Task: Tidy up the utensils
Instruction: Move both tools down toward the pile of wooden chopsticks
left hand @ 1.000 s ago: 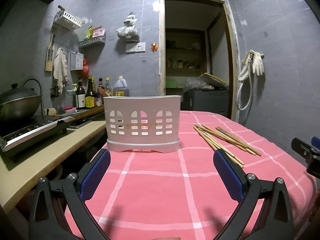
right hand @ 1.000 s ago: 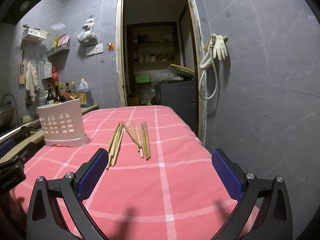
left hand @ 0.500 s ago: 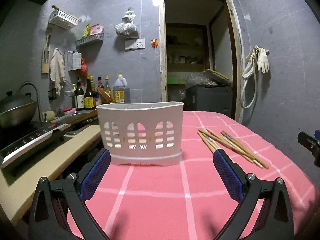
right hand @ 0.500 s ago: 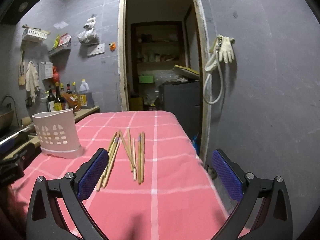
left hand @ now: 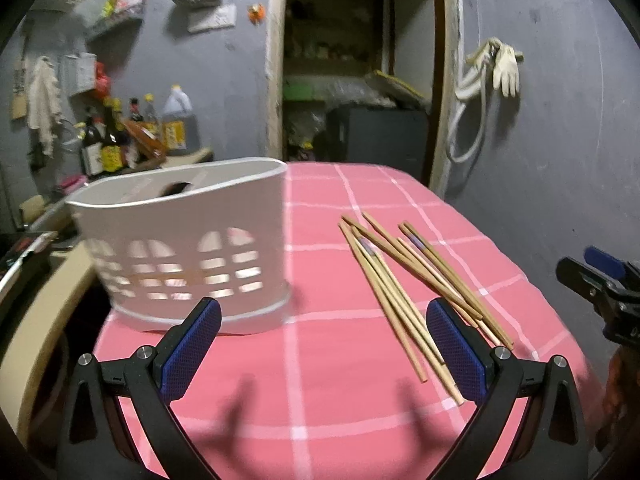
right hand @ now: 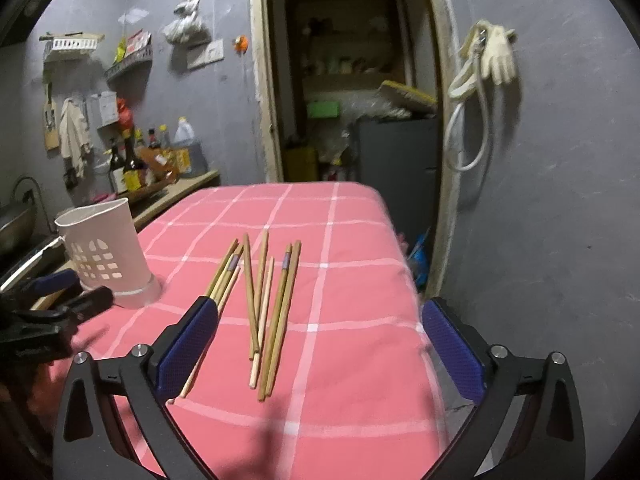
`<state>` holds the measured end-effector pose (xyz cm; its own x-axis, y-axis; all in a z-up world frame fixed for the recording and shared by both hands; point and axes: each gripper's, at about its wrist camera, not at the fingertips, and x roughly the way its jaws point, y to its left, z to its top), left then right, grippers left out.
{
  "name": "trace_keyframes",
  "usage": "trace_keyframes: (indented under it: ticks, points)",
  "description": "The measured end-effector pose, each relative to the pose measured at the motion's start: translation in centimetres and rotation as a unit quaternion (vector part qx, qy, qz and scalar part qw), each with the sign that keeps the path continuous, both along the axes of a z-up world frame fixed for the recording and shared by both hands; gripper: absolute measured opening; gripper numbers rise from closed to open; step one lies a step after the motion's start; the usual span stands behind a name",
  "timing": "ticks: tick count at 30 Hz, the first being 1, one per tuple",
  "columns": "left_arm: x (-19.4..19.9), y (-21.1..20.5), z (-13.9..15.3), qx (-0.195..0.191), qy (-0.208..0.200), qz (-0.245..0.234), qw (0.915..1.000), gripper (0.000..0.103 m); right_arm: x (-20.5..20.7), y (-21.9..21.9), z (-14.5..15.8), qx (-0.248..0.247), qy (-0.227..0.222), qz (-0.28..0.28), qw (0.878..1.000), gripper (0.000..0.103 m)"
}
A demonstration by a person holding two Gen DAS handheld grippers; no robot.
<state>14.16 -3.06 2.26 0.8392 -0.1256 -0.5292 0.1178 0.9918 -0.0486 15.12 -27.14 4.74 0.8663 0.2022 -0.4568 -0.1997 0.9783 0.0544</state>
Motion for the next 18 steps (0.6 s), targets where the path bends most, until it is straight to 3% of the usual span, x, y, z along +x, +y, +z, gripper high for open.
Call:
trace_keyframes:
  ticks: [6,10,12,18]
  points:
    - [3.0,-1.5,-1.1,0.008,0.044,-0.028,0.9986,0.094,3.9,-0.5,-1.1,0.004,0.064,0.020,0.998,0.076]
    - [4.8,-2.0,-2.1,0.010,0.081,-0.048,0.9955,0.075,6.0,-0.3,-2.1,0.010,0.112,0.042,0.993,0.063]
    - [5.7,-2.2,-2.7,0.005,0.100,-0.055,0.9935,0.066,6.9,0.1,-2.5,0.004,0.131,0.050,0.990,0.048]
    - [8.2,-2.1,-3.7,-0.012,0.151,-0.069,0.9860,0.047,9.1,1.0,-3.6,0.004,0.178,0.075,0.981,0.035]
